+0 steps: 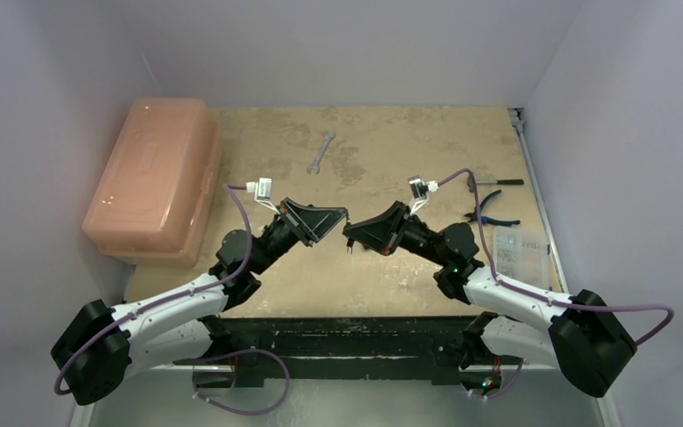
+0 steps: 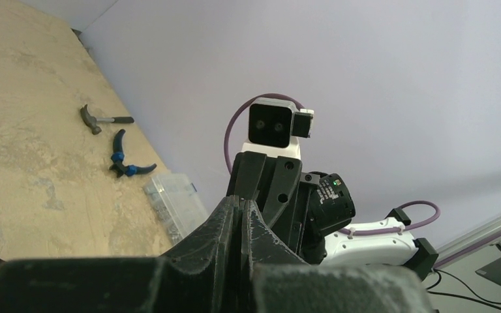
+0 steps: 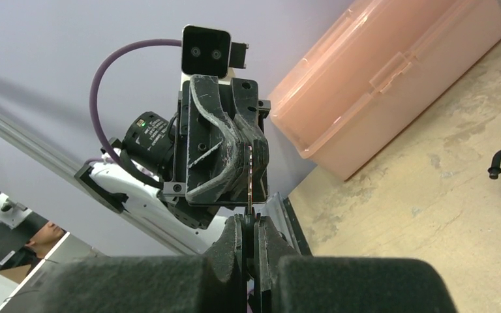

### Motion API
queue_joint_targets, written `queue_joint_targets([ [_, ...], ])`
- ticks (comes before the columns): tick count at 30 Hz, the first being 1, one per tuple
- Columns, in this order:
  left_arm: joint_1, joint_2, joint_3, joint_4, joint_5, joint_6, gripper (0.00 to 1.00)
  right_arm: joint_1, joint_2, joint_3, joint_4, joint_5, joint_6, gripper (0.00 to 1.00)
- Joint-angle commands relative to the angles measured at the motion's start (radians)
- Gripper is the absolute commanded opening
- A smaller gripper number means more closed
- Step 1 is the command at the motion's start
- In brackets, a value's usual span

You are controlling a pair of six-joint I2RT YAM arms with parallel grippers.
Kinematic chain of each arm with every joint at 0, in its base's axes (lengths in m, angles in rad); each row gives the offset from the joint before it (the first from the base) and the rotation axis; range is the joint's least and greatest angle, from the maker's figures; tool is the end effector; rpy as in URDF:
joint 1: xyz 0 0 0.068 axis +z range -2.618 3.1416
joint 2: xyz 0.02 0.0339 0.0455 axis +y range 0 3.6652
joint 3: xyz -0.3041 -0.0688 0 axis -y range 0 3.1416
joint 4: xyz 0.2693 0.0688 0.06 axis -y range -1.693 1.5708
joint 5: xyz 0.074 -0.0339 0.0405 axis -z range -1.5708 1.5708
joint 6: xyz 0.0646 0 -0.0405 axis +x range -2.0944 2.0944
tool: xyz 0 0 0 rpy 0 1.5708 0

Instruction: Unlock with the key

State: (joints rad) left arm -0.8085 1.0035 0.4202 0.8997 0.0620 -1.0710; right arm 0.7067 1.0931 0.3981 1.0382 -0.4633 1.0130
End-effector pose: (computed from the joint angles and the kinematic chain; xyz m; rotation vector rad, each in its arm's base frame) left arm 0.1670 -0.1807 0.3148 -0.1276 1.4378 -1.6328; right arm 0.1710 0.1840 0.3015 -0.2507 1.4611 1.7282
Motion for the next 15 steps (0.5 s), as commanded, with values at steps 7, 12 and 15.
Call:
queue_joint_targets([
  [7,-0.001,-0.138,-0.03,-0.08,0.003,0.123,0.4,0.0,-0.091,0.079,-0.161,-0.058,-0.119,0.0],
  [12,0.0,-0.183,-0.012,-0.144,0.073,0.173,0.42,0.0,-0.121,0.145,-0.308,-0.103,-0.197,0.0],
  [15,0.0,-0.149,0.014,-0.141,0.138,0.192,0.42,0.002,-0.115,0.178,-0.353,-0.133,-0.212,0.0],
])
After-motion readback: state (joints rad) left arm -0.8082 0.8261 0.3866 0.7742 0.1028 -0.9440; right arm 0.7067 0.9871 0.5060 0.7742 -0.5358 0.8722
